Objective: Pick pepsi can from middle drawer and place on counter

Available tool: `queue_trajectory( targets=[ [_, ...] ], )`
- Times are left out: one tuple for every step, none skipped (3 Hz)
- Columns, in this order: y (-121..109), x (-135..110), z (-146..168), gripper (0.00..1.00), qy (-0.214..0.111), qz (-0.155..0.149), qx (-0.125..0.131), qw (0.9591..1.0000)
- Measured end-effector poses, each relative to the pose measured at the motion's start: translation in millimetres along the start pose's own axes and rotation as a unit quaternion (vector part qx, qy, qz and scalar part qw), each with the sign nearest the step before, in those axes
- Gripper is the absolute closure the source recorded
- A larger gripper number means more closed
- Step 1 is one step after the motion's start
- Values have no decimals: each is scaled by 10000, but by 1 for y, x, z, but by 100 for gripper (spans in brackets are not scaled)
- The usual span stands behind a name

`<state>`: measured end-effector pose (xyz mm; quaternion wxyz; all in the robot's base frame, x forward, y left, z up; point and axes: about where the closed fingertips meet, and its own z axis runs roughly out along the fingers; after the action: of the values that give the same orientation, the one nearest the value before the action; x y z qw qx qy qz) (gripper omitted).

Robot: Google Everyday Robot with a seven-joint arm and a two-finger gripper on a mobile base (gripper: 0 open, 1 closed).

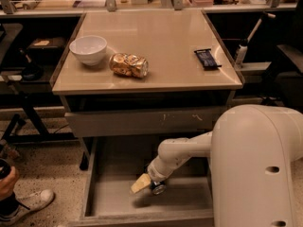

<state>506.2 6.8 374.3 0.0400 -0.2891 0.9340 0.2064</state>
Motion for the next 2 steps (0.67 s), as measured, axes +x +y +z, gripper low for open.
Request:
queue_trajectory(
  targets=[
    [0, 0, 1, 18, 9, 1, -6, 10000],
    [0, 0, 1, 42, 10, 1, -6, 10000]
  ],
)
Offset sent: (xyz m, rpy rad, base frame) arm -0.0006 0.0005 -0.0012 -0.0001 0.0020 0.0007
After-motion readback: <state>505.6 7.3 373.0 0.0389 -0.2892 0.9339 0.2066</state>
